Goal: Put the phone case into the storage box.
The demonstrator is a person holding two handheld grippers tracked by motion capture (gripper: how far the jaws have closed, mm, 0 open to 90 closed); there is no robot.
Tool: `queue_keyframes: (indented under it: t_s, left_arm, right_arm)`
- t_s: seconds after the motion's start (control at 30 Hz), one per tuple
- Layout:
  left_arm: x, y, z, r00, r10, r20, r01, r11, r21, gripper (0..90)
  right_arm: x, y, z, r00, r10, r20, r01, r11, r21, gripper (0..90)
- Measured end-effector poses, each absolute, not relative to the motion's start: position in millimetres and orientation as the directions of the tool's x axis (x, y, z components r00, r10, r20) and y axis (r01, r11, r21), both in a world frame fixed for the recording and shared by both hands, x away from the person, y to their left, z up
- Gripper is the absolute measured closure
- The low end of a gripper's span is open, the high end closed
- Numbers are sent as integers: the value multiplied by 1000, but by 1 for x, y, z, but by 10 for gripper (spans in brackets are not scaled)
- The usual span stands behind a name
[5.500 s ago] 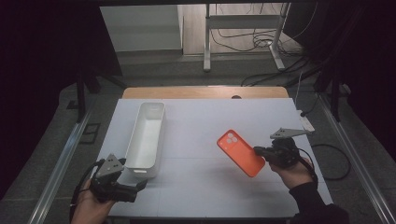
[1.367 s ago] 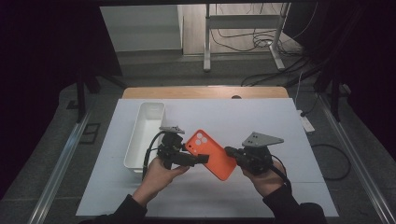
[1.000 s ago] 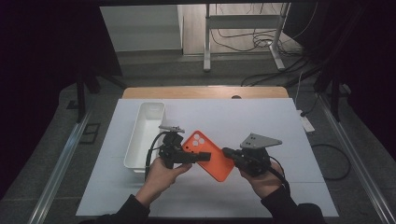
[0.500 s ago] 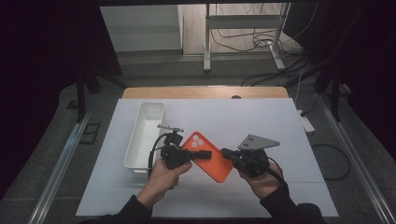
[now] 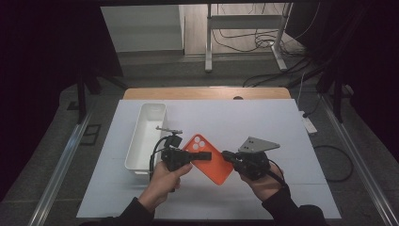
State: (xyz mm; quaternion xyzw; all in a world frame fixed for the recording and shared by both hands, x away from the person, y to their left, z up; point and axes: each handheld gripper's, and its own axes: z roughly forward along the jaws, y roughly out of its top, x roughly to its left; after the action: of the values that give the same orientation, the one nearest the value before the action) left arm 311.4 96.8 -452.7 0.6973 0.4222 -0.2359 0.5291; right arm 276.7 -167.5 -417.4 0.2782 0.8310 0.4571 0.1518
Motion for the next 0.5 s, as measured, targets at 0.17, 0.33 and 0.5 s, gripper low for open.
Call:
queue_keyframes:
  t_s: [0.17,0.33,0.5]
  left_arm:
    - [311,102,-452,557,397,-729,818,-112,564,850]
    - [311,105,-450,577,448,-683,800,-138,585,849]
    - [310,106,-449,600,478,-641,780,-173,601,849]
  right_arm:
    - [276,-169,-419,-799,601,8,332,431,839,732]
    - [281,-172,-424,-795,605,36,374,443,815,565]
    - [285,-173,-427,-796,601,73,415,454,788,438]
